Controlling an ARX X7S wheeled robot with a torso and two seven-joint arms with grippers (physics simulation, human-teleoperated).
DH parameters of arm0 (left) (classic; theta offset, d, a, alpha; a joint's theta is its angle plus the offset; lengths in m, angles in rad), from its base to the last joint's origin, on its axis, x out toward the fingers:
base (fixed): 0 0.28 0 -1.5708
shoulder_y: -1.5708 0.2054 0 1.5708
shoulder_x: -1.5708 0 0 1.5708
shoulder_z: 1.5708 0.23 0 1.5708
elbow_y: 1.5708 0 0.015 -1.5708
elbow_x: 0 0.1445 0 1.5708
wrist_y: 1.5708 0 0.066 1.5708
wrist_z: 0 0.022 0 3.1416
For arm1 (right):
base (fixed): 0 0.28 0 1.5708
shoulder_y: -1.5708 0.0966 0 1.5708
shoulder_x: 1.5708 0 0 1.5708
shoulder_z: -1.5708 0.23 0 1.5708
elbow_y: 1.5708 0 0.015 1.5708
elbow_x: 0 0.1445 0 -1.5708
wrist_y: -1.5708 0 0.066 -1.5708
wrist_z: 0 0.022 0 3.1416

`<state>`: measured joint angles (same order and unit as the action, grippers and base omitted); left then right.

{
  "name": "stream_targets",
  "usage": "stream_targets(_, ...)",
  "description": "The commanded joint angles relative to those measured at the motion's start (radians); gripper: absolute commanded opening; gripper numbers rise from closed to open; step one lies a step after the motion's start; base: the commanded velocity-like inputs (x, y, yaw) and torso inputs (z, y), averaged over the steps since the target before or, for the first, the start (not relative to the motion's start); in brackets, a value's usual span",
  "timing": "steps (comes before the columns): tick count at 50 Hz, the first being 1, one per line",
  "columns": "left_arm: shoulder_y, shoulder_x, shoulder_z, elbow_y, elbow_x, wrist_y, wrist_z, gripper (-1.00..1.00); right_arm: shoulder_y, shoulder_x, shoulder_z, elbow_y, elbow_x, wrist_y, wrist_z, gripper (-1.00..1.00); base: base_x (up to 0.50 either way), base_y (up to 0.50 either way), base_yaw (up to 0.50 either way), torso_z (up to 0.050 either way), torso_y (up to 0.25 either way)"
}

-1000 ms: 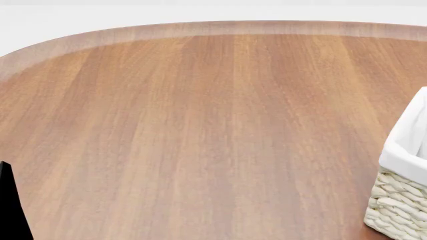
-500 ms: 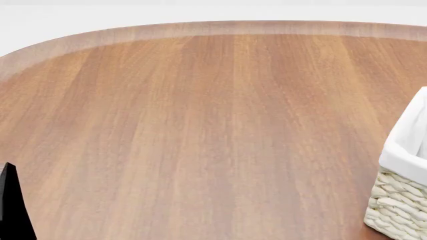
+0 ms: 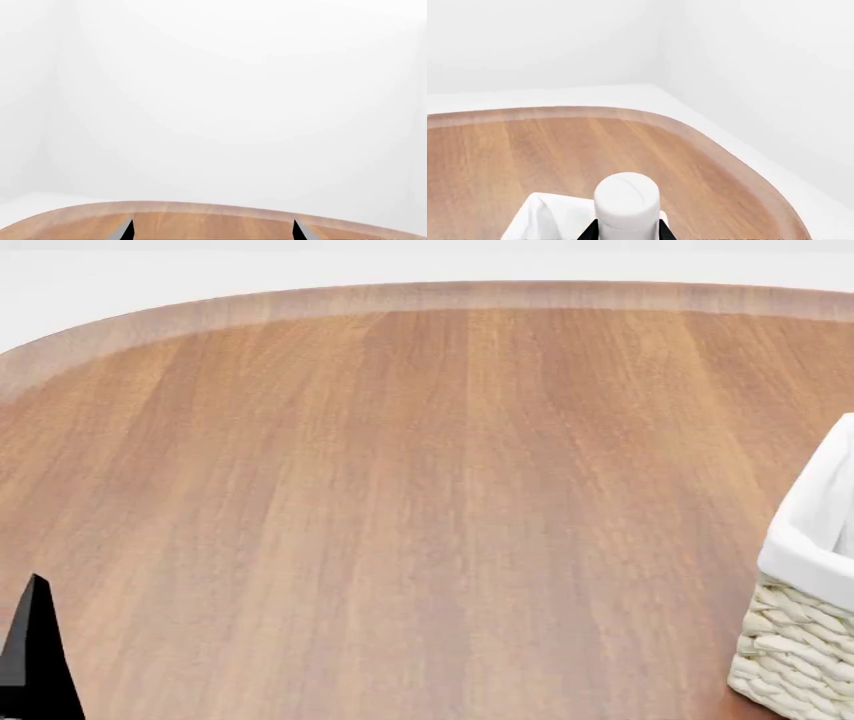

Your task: Pick up the ketchup, and put it in the basket.

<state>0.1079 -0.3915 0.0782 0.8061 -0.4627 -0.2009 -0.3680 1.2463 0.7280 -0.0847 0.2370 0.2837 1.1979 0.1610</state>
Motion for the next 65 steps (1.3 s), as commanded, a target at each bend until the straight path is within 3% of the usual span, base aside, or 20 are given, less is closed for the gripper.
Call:
stream_targets(1,-0.006,-0.006,0.009,0.000,0.001,-0.007,-0.003,1.00,0.056,0.003,-0.019,0.045,-0.028,-0.014,0.000,-1.00,0.00,0.00,0.00,0.000,0.000)
stream_targets(11,-0.016,-0.021,-0.019,0.016,-0.034,-0.013,-0.011,1.00,0.360,-0.104,-0.139,0.723,-0.159,-0.389,0.006,-1.00,0.00,0.00,0.00,0.000,0.000)
stream_targets(22,-0.010,-0.018,-0.009,0.021,-0.025,-0.008,-0.018,1.00,0.506,-0.144,-0.196,1.053,-0.225,-0.578,0.010,-1.00,0.00,0.00,0.00,0.000,0.000)
stream_targets(46,0.006,-0.029,0.012,0.003,0.007,0.004,-0.017,1.00,0.471,-0.156,-0.279,1.071,-0.304,-0.690,0.023,-1.00,0.00,0.00,0.00,0.000,0.000)
stream_targets(65,0.041,-0.050,-0.001,0.004,0.013,0.020,-0.017,1.00,0.411,-0.196,-0.206,1.071,-0.259,-0.931,0.097,-1.00,0.00,0.00,0.00,0.000,0.001)
